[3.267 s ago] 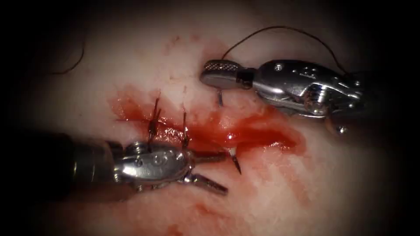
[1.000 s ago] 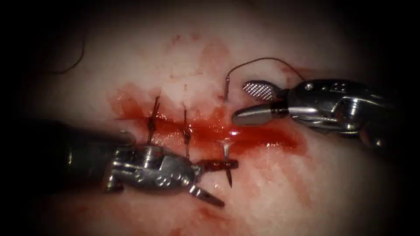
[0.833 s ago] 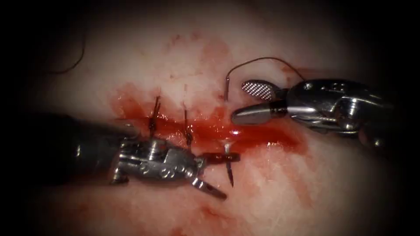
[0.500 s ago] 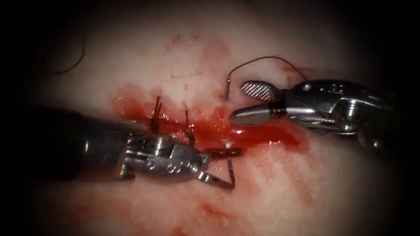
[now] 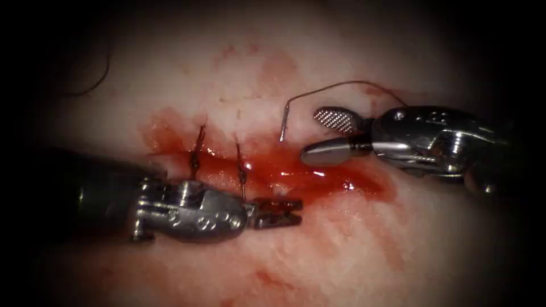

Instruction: Wound Closure

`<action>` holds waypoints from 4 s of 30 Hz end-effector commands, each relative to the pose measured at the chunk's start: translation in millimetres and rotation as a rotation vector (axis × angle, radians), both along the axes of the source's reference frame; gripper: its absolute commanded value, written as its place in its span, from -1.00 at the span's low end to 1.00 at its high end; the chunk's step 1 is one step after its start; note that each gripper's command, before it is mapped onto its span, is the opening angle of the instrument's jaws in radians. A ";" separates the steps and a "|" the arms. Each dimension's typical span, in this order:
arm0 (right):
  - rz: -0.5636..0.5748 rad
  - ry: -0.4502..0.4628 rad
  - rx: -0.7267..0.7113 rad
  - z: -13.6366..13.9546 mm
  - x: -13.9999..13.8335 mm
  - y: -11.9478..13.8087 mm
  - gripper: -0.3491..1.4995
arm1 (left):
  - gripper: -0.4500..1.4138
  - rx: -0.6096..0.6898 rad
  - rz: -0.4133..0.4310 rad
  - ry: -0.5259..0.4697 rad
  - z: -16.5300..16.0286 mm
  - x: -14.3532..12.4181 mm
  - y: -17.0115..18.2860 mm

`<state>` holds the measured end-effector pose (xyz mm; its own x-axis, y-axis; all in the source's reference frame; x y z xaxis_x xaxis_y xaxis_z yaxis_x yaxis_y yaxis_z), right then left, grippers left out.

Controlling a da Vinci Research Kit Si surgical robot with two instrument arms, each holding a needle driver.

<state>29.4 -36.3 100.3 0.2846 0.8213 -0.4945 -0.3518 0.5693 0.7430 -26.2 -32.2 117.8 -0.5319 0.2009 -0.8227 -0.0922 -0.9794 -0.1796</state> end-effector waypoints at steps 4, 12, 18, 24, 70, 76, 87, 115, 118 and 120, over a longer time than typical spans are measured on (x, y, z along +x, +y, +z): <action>-0.004 0.004 -0.001 0.2 0.4 -0.2 0.16 | -1.00 0.218 0.009 -0.116 -2.8 -2.0 -2.4; -0.012 0.009 -0.001 0.4 0.4 -0.6 0.16 | -1.00 0.462 0.057 -0.237 -8.2 -3.4 -5.0; -0.020 0.015 0.006 0.4 0.2 -0.9 0.15 | -1.00 0.490 0.115 -0.264 -10.1 -3.6 -6.0; -0.007 0.038 0.001 0.1 -0.5 -1.1 0.22 | -1.00 0.294 0.117 -0.231 -11.1 -3.0 -4.6; 0.162 0.301 0.399 -3.1 -4.7 -1.1 -0.13 | -1.00 -0.342 0.147 -0.152 -5.7 -1.1 2.1; 0.151 0.305 0.460 -1.2 -2.0 -2.6 0.13 | -1.00 -0.387 0.175 -0.162 -6.8 -1.7 1.2; 0.143 0.328 0.467 -2.0 -2.1 -2.7 0.15 | -1.00 -0.392 0.188 -0.163 -6.4 -1.3 1.3; 0.161 0.335 0.556 -2.1 0.8 -3.4 0.13 | -1.00 -0.387 0.198 -0.159 -8.0 -2.1 0.0; 0.170 0.331 0.596 -2.1 0.9 -3.4 -0.04 | -1.00 -0.387 0.199 -0.160 -7.9 -2.1 0.0; 0.172 0.330 0.608 -2.1 1.0 -3.4 -0.29 | -1.00 -0.387 0.201 -0.158 -7.8 -2.1 0.0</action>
<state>29.6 -39.7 97.9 0.0404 0.9987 0.0302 -0.1014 -0.0260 0.9945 -27.7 -32.0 109.4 -0.3913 -0.2305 -0.8909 0.1047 -0.9730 0.2057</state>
